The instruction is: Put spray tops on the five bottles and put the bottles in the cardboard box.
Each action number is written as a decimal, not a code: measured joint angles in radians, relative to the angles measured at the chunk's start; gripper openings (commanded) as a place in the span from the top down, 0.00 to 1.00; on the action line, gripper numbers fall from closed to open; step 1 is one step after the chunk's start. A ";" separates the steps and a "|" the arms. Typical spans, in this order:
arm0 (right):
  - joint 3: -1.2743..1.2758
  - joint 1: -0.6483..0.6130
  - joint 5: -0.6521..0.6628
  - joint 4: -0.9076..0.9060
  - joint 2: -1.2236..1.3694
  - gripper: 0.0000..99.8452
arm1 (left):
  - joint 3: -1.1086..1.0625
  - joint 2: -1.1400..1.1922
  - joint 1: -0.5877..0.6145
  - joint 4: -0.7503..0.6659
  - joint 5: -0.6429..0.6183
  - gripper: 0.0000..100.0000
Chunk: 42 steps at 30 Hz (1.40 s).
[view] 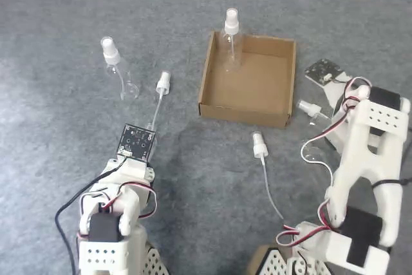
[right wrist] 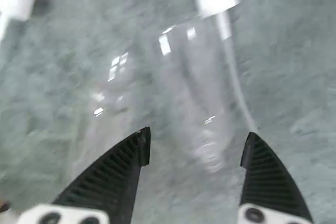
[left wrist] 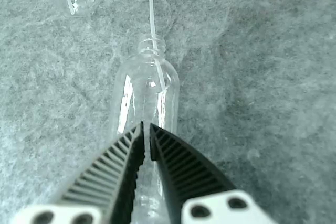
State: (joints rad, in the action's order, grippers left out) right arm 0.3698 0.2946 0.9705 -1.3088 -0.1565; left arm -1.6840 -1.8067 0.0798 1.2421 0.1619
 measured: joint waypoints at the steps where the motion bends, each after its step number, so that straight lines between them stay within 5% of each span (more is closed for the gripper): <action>1: 0.000 0.000 0.000 0.017 0.012 0.71 | 0.000 0.000 0.000 0.000 0.000 0.99; 8: 0.000 -0.021 0.000 0.037 0.087 0.66 | 0.000 0.000 0.000 0.000 0.000 0.99; 27: -0.081 0.021 -0.075 0.115 0.275 0.96 | 0.000 0.000 0.000 0.000 0.000 0.99; 35: -0.224 0.218 -0.153 -0.086 0.121 0.96 | 0.000 0.000 0.000 0.000 0.000 0.99; 42: -0.222 0.520 -0.227 -0.008 0.167 0.96 | 0.000 0.000 0.000 0.000 0.000 0.99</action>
State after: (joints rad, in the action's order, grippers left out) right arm 0.1473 0.8147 0.7434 -1.3165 0.0107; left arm -1.6840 -1.8067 0.0798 1.2421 0.1619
